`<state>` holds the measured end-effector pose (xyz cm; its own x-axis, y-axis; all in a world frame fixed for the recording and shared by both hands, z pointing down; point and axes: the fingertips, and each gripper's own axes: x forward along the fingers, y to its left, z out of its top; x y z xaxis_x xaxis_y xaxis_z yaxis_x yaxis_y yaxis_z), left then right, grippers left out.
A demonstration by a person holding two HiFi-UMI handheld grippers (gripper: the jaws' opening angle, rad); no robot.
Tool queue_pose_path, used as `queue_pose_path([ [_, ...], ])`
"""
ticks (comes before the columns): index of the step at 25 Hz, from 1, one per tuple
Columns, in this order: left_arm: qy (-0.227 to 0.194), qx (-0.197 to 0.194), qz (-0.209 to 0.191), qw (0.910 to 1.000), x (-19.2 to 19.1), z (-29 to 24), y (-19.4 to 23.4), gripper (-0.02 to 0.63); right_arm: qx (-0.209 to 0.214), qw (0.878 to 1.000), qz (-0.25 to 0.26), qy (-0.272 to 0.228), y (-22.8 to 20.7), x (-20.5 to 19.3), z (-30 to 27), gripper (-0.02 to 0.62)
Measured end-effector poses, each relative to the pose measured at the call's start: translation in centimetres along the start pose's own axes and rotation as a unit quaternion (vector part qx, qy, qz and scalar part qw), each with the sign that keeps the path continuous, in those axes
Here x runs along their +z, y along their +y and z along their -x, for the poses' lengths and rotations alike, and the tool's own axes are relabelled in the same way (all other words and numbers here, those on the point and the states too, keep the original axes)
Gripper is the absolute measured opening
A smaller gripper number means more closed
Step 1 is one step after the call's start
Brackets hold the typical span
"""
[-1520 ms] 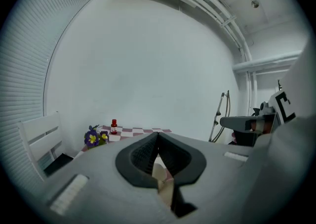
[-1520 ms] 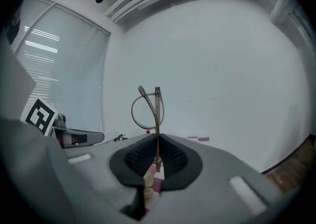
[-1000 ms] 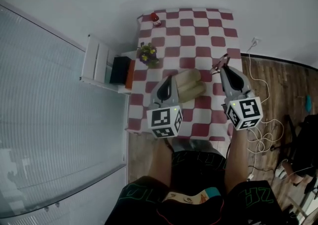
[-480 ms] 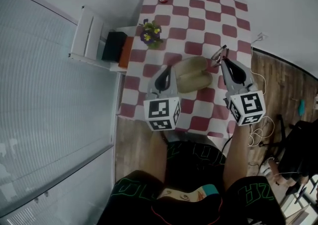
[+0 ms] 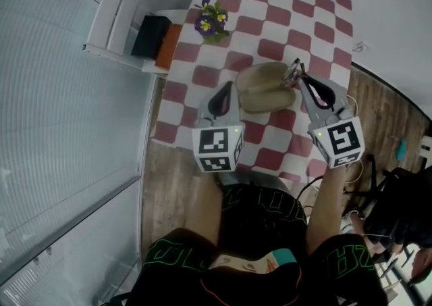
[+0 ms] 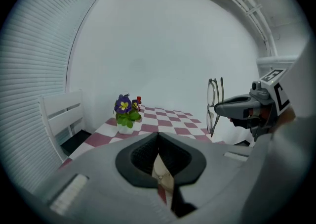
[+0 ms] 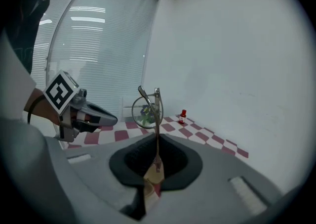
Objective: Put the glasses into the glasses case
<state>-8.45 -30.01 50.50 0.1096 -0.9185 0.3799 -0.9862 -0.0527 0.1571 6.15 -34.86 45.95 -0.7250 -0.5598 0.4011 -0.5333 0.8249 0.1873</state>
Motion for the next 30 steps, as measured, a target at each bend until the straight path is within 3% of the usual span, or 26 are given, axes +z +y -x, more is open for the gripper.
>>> queue_pose_path([
  [6,0.029,0.010,0.011,0.9995,-2.7,0.5,0.8,0.008,0.085,0.993,0.072,0.033,2.9,-0.6,-0.9,0.017],
  [14,0.025,0.026,0.012,0.9993,-3.4,1.3,1.8,0.008,0.169,0.968,0.150,0.112,5.8,-3.5,-2.0,0.017],
  [24,0.027,0.037,0.027,0.9986,-4.0,1.8,2.9,0.008,0.216,0.924,0.242,0.204,7.0,-7.4,-3.6,0.017],
  [30,0.029,0.057,0.041,0.9971,-4.3,2.2,4.9,0.008,0.242,0.907,0.259,0.228,7.7,-8.6,-4.4,0.017],
])
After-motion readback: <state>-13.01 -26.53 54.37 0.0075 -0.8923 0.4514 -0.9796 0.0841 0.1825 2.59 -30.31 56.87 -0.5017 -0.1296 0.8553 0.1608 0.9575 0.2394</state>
